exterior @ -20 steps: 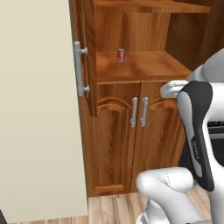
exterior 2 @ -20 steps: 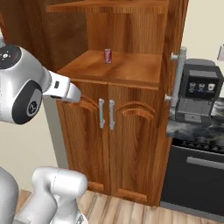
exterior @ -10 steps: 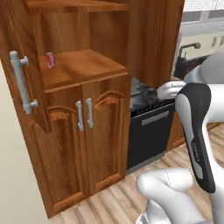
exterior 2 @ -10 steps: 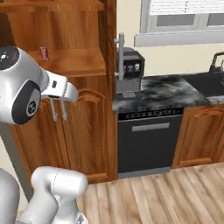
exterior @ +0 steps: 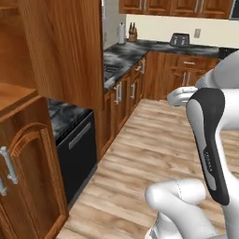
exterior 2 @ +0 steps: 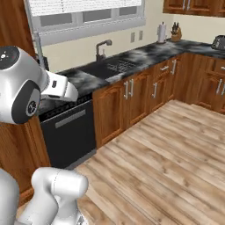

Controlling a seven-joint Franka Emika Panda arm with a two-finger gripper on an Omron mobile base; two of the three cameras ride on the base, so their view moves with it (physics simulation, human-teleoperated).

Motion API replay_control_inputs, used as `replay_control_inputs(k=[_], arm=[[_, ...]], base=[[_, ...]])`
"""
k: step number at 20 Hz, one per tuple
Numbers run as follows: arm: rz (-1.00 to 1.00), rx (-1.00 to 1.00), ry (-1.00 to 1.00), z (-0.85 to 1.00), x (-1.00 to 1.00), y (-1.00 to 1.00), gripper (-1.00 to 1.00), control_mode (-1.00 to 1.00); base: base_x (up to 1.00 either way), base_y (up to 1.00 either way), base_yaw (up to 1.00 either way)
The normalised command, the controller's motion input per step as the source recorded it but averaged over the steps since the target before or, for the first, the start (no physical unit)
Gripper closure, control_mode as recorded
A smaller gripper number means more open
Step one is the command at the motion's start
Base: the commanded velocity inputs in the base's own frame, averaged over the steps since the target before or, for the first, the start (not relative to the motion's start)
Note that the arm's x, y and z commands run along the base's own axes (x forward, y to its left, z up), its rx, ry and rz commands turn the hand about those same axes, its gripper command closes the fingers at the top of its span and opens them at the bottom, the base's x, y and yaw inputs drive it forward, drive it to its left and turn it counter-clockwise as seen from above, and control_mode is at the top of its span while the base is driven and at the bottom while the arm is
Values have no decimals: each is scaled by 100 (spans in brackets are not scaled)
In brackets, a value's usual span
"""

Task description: Pick the juice, can, juice from the counter and place them in the open cabinet.

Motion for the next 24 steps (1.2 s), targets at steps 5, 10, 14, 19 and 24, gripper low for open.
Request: replay_control_inputs(k=[5, 10, 14, 19, 24], arm=[[0, 0, 0, 0, 0, 0, -100, 100], [0, 0, 0, 0, 0, 0, -100, 100], [0, 0, 0, 0, 0, 0, -100, 100], [0, 0, 0, 0, 0, 0, -100, 100], [0, 0, 0, 0, 0, 0, -100, 100]], base=[[0, 1, -98], [27, 0, -67], [77, 0, -12], [86, 0, -1], [89, 0, 0]])
